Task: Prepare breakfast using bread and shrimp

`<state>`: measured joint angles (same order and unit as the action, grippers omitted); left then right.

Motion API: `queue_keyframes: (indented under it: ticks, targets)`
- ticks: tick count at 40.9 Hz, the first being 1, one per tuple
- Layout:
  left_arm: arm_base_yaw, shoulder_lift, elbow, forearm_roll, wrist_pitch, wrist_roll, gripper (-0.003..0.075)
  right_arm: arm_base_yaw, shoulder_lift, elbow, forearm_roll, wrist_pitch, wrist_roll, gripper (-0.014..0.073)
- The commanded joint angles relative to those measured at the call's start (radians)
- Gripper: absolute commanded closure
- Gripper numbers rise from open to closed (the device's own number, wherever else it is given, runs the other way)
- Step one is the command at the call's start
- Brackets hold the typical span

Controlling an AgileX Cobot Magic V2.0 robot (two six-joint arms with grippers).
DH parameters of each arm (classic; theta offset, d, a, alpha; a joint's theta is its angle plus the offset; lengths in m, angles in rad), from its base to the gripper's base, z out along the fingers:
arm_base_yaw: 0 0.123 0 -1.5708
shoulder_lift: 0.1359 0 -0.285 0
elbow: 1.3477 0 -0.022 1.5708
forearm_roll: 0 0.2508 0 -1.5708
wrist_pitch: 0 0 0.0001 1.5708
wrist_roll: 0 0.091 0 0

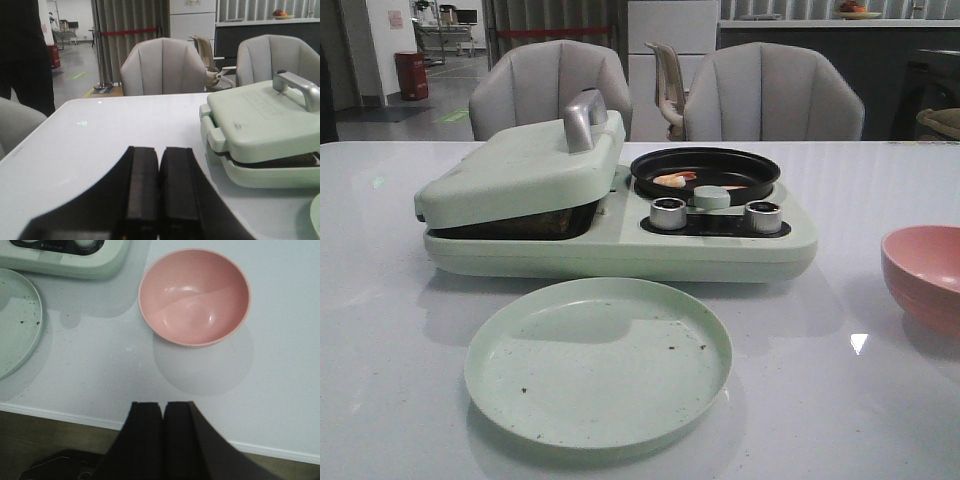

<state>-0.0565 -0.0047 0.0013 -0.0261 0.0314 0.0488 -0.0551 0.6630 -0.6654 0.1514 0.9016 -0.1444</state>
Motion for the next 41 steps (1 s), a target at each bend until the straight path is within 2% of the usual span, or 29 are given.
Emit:
queue_keyframes:
  ticks: [1, 12, 39, 41]
  targets:
    - [0.004, -0.022, 0.007, -0.006, -0.126, -0.01, 0.0619, -0.001, 0.0, -0.026, 0.01, -0.049, -0.001, 0.0549]
    - [-0.034, -0.022, 0.007, -0.006, -0.126, -0.01, 0.0619, -0.001, 0.0, -0.026, 0.01, -0.049, -0.001, 0.0549]
    - [-0.036, -0.022, 0.007, -0.006, -0.126, -0.01, 0.0619, -0.001, 0.0, -0.026, 0.01, -0.049, -0.001, 0.0549]
    - [-0.036, -0.022, 0.007, -0.006, -0.126, -0.01, 0.0619, -0.001, -0.004, -0.016, -0.013, -0.081, -0.002, 0.0549]
